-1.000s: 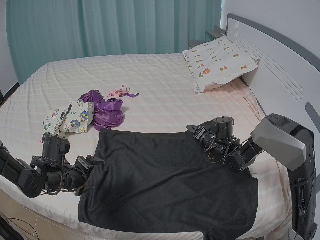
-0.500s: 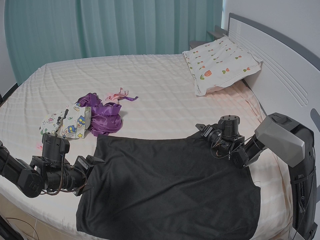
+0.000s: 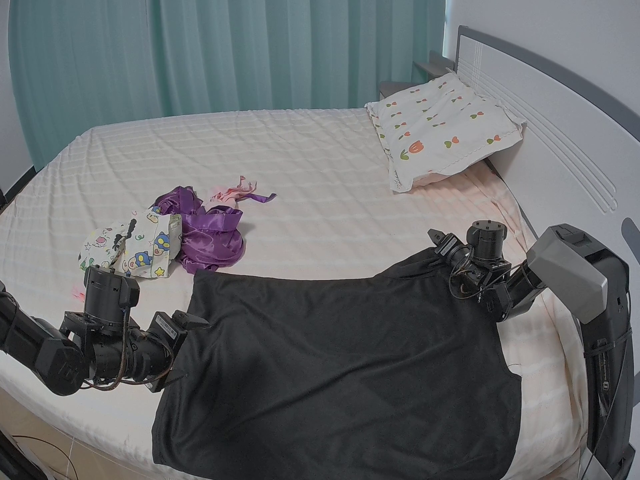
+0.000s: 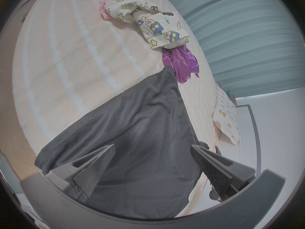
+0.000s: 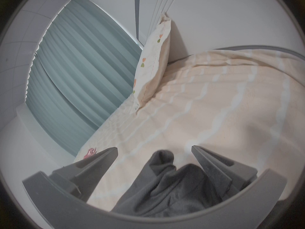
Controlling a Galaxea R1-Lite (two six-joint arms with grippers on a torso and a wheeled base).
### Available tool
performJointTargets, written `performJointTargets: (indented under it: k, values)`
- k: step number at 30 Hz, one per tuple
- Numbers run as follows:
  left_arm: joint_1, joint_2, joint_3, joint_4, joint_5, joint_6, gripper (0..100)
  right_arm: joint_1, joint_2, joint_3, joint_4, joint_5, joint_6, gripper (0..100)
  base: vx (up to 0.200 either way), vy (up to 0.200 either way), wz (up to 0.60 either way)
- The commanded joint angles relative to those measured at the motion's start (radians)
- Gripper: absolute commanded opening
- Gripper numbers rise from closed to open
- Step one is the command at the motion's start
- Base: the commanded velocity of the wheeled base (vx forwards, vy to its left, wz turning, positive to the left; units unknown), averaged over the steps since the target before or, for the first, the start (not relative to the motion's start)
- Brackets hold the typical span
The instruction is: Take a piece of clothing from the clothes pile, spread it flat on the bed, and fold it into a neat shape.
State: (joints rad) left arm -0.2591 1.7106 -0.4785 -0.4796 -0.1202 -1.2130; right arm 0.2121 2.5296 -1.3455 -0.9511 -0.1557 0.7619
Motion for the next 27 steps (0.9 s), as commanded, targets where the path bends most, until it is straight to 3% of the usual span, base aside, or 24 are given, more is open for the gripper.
performJointTargets:
  k: [1,5,11,20,27]
  values:
    - [0.000,0.001,0.000,-0.001,-0.001,0.000,100,-0.027,0.018,-0.006,-0.038,0.001,-0.003,100,0.000,0.000,0.00]
    - [0.003,0.000,0.000,-0.001,-0.004,-0.002,100,-0.039,-0.051,0.019,-0.035,0.015,-0.003,100,0.000,0.000,0.00]
    - [0.003,-0.003,0.001,-0.001,-0.004,-0.002,100,-0.034,-0.094,0.019,-0.005,0.091,-0.013,100,0.000,0.000,0.00]
    - [0.006,-0.005,0.005,-0.002,0.004,0.001,100,-0.025,0.020,-0.099,0.135,0.131,-0.138,100,0.000,0.000,0.00]
    - [0.072,0.015,-0.106,-0.002,0.014,0.030,100,-0.028,0.032,-0.164,0.215,0.156,-0.204,100,0.000,0.000,0.00]
